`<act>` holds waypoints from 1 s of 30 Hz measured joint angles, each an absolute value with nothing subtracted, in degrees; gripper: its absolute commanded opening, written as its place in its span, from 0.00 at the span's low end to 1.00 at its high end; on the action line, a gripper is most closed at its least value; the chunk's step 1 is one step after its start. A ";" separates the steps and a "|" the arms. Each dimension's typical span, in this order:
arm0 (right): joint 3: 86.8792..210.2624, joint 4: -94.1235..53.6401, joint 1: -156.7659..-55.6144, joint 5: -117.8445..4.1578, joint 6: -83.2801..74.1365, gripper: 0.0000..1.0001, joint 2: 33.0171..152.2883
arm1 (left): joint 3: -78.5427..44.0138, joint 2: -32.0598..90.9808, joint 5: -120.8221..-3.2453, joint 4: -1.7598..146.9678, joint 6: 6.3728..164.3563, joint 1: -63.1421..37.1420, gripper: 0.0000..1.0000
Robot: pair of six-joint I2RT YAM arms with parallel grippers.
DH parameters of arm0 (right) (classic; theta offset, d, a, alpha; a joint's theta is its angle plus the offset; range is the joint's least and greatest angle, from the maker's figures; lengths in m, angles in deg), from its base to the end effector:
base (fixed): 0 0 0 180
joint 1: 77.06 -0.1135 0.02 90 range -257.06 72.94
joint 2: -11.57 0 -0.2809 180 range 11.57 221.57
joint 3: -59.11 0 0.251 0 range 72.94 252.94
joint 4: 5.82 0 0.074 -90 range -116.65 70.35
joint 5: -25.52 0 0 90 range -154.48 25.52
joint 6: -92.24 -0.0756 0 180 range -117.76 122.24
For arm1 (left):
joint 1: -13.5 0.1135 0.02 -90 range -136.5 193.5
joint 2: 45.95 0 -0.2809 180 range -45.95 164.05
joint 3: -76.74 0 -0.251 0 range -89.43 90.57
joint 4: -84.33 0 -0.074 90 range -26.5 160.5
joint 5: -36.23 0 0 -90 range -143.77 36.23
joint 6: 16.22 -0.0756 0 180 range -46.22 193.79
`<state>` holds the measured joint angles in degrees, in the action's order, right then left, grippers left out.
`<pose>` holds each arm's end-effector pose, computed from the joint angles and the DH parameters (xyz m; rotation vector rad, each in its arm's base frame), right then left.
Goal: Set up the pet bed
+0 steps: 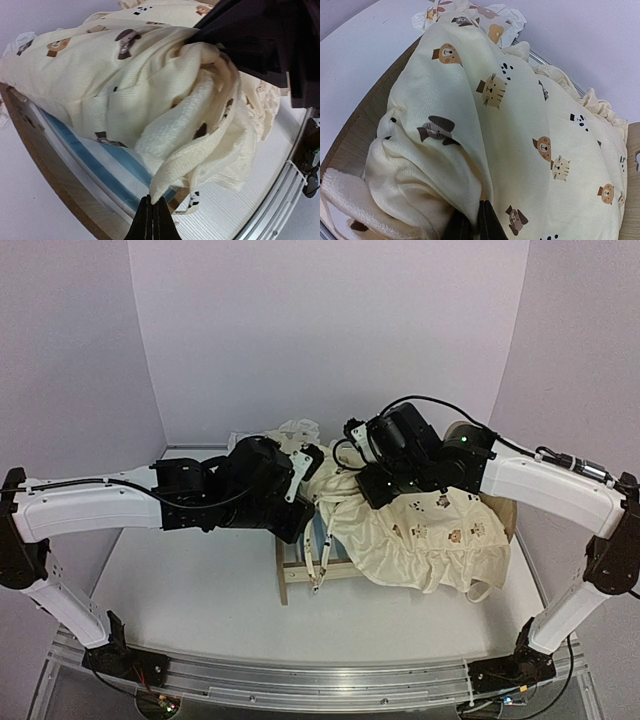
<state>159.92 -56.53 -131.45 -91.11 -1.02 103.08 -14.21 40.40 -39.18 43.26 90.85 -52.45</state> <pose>0.2496 0.2903 0.3412 -0.7344 2.0776 0.0226 0.1675 -0.3285 0.3143 0.8075 2.1151 -0.5078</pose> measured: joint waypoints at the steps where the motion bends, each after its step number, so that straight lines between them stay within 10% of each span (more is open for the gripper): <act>1: 159.92 -56.55 -131.45 -90.92 -1.02 0.09 103.08 | -14.12 40.49 -37.69 42.73 91.17 -52.48 0.00; 30: 159.92 -56.51 -131.43 -87.77 -1.02 0.09 104.68 | -10.50 42.44 -17.23 38.74 92.07 -52.52 0.00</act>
